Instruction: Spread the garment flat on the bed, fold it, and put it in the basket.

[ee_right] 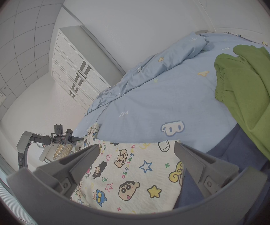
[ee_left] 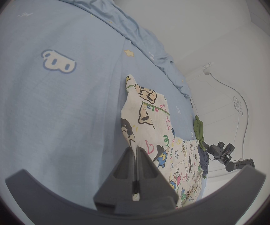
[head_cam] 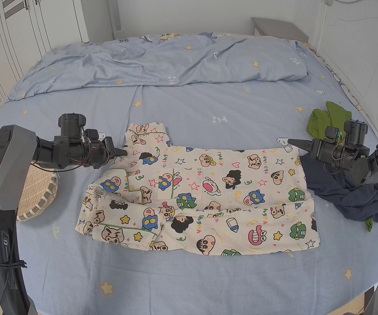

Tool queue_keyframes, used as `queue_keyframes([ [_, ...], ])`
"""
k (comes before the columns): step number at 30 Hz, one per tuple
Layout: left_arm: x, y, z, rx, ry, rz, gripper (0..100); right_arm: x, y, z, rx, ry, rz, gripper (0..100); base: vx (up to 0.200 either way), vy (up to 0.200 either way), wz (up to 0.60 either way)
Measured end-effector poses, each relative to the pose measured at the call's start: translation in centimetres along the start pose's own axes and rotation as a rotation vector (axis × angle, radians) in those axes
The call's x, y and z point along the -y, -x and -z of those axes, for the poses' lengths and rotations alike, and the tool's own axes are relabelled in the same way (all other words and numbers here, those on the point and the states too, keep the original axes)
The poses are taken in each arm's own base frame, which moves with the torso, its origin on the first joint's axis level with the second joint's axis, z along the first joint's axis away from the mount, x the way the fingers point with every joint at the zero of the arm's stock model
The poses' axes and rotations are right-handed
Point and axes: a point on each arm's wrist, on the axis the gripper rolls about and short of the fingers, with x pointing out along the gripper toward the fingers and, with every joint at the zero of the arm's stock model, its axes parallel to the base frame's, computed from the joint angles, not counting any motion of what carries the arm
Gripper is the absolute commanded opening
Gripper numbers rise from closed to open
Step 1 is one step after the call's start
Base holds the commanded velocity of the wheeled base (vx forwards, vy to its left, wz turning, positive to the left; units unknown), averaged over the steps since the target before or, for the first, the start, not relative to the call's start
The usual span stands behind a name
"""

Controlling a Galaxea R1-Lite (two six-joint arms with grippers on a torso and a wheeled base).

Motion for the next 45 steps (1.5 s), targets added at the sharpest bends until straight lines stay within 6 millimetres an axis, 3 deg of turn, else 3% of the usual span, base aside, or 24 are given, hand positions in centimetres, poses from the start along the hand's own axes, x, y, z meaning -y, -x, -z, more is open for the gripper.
queue_keyframes([
  [8, 0.0, 0.2, -0.1, 0.003, 0.0, -0.001, 0, -0.2, -0.7, 0.1, 0.001, 0.004, 0.015, 100, 0.0, 0.0, 0.0],
  [23, 0.1, 0.4, -0.2, 0.02, -0.004, -0.026, 0, 1.1, -1.8, 0.1, 0.029, 0.013, 0.113, 100, 0.0, 0.0, 0.0],
  [45, 0.3, 0.5, -0.1, 0.017, -0.005, -0.027, 0, 1.9, -5.2, 1.6, 0.062, 0.026, 0.167, 100, 0.0, 0.0, 0.0],
])
